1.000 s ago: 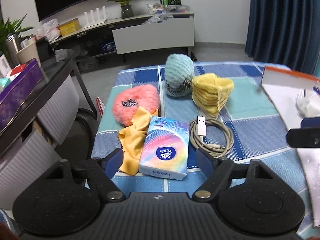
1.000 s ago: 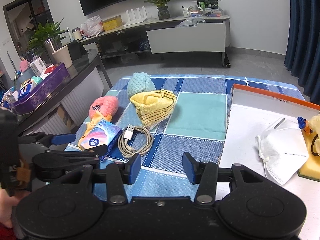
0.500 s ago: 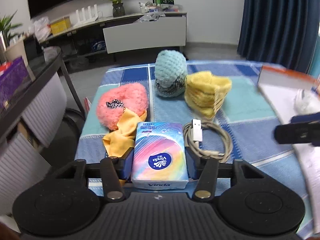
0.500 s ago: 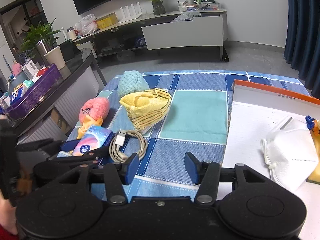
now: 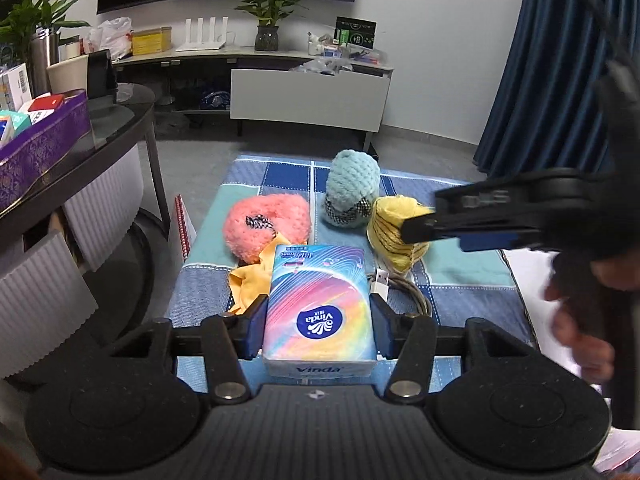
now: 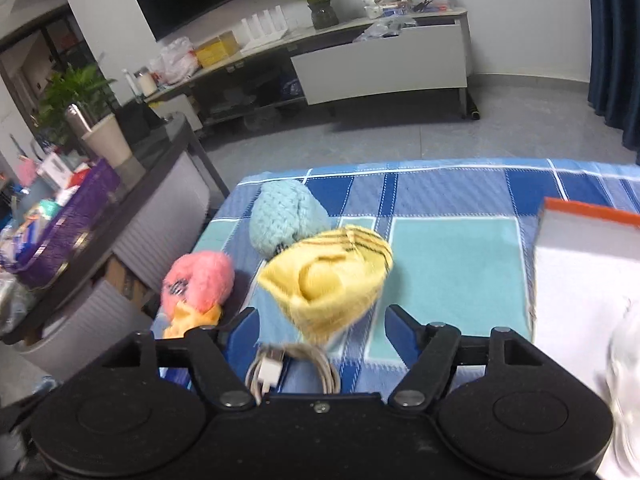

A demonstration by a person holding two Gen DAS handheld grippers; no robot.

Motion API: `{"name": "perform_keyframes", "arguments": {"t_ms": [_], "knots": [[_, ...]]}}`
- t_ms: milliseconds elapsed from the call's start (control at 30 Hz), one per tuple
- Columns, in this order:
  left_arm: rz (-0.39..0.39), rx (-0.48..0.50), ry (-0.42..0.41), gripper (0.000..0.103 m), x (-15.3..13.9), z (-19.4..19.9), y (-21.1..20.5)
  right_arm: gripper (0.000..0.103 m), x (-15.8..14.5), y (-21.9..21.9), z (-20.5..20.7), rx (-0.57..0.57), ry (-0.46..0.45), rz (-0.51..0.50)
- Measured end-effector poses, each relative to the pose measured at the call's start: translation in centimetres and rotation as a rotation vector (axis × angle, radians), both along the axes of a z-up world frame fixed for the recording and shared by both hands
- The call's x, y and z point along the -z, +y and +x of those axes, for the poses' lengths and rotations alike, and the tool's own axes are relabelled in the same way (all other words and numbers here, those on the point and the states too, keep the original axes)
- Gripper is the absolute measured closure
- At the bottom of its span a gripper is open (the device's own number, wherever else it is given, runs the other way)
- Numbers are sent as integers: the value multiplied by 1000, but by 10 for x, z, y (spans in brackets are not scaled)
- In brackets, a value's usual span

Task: Organize soft objects
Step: 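Grasp the yellow striped cloth with the right tool, then carry the tissue pack with the left tool while the right tool carries the yellow cloth over the box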

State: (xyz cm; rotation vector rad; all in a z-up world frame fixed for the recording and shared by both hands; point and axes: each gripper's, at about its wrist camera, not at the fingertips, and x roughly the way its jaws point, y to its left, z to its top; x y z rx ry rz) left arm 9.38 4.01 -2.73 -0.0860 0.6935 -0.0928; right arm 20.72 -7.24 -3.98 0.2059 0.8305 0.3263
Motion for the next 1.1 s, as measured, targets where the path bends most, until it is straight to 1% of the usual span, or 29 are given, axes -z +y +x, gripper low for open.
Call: {"name": "perform_keyframes", "arguments": {"t_ms": [200, 267, 300, 367, 400, 433, 600, 700, 767, 867, 967, 1100], "knots": [[-31, -30, -9, 50, -2, 4, 8, 20, 19, 21, 31, 23, 20, -69], [-36, -42, -7, 50, -2, 6, 9, 39, 25, 22, 37, 24, 25, -72], [-37, -46, -7, 50, -2, 7, 10, 58, 26, 21, 37, 20, 26, -74], [-39, -51, -12, 50, -3, 7, 11, 67, 24, 19, 32, 16, 3, -89], [-41, -52, -12, 50, -4, 7, 11, 73, 22, 16, 28, 11, -9, -88], [-42, -57, -12, 50, -4, 7, 10, 76, 20, 13, 24, 16, -16, -85], [-64, -70, -10, 50, -9, 6, 8, 77, 4, -6, -4, 25, -48, -59], [-53, -77, -13, 50, -14, 2, 4, 77, -8, -18, -27, 31, -78, -57], [-77, -68, -5, 50, -16, 0, 2, 77, -16, -26, -45, 40, -94, -38], [-58, -56, -12, 50, -22, -6, -8, 77, -26, -37, -70, 47, -109, -11], [-40, -46, -17, 50, -28, -14, -19, 77, -35, -41, -95, 45, -134, -62], [-37, -45, -10, 50, -32, -22, -27, 77, -43, -51, -123, 70, -146, -59]]}}
